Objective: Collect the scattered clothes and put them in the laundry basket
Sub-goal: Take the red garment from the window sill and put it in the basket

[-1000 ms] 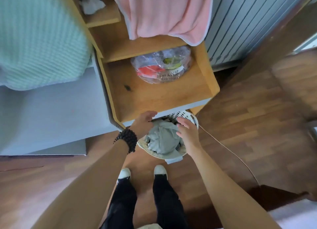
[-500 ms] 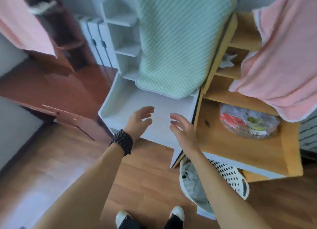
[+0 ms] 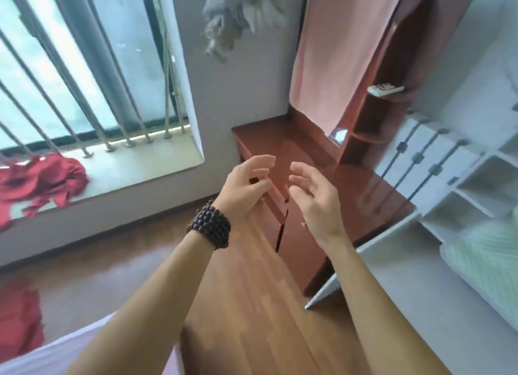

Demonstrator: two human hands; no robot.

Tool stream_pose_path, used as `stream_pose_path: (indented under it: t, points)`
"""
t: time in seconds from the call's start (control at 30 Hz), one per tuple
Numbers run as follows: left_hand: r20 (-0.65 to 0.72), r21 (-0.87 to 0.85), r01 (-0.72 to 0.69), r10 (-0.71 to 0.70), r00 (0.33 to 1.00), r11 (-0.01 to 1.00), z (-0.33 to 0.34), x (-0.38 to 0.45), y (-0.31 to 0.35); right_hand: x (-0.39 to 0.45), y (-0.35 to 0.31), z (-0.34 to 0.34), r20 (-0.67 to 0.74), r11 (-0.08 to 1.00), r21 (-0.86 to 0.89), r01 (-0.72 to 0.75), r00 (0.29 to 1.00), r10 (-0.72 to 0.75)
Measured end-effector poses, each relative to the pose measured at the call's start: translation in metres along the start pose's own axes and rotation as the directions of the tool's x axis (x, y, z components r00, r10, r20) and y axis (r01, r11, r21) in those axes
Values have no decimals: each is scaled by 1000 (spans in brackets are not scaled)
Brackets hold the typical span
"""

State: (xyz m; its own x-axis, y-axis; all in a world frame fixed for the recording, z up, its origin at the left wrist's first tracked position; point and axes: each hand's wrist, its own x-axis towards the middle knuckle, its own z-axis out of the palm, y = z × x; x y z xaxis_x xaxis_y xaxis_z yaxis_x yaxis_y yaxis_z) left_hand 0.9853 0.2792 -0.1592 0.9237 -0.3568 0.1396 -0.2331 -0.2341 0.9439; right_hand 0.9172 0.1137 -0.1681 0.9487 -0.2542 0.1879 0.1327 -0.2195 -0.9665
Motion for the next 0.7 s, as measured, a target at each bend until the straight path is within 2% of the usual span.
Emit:
stream_pose_path:
  t: [0.13, 0.3, 0.43, 0.7]
  points:
    - [-182, -16, 52, -54, 982, 999, -87, -4, -31, 36, -12, 88, 159, 997, 82, -2, 987, -11]
    - [-367, -35, 123, -127, 922, 992, -184, -13, -68, 79, -21, 198, 374, 995, 99, -2, 927, -35]
    - [-511, -33, 161, -155, 846, 986, -261, 4, -98, 129, -23, 289, 524, 993, 119, 29, 847, -87]
    - [-704, -64, 272, -236, 670, 960, -399, 54, -151, 233, -26, 457, 684, 980, 197, 11, 715, -145]
